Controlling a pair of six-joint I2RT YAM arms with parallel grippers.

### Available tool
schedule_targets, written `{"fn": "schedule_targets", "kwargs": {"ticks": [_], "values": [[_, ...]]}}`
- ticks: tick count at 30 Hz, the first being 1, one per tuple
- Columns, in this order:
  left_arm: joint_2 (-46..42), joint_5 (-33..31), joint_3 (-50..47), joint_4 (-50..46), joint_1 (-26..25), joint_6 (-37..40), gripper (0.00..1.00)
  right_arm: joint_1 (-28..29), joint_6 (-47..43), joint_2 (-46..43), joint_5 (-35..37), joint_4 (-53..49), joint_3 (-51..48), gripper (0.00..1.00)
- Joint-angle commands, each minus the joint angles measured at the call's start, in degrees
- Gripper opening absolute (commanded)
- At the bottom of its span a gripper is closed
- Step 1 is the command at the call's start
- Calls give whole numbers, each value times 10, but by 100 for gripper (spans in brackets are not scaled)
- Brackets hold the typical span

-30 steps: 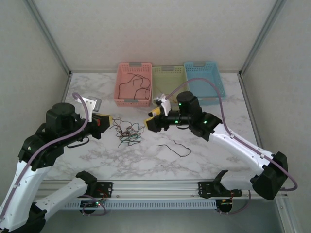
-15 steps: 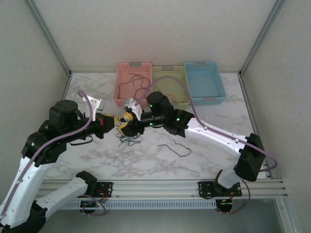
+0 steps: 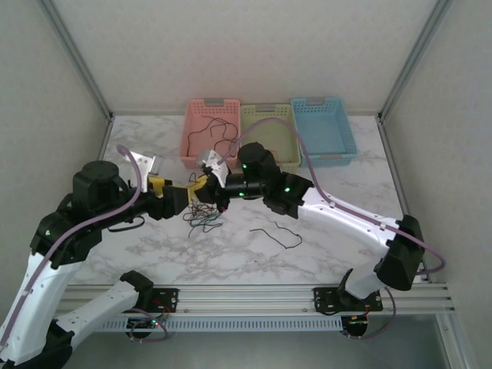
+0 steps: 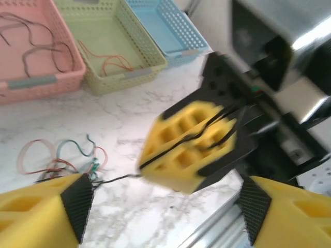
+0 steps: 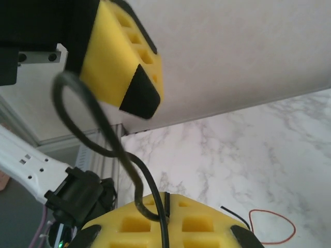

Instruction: Untangle the cables

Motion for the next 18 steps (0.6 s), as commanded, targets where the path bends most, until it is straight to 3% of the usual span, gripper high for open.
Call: {"fn": "schedule_targets", "kwargs": {"ticks": [1,3,6,11,18], "values": [[-38,-99,16,0,4,-9,89,-31,25,-71,61,-3,-16,0],[-55,-134,9,-11,4,-12,92,-57,63,-100,85,1,-33,0],[-74,-123,-32,-11,4,-18,93,-85,105,-134,120,-7,-50,0],[-82,3,-175,80,3,-82,85,-104,158,-148,176,-47,-39,0],[-69,55,-340,251,-26,-151,76,-106,187,-147,218,-82,-21,0]]}}
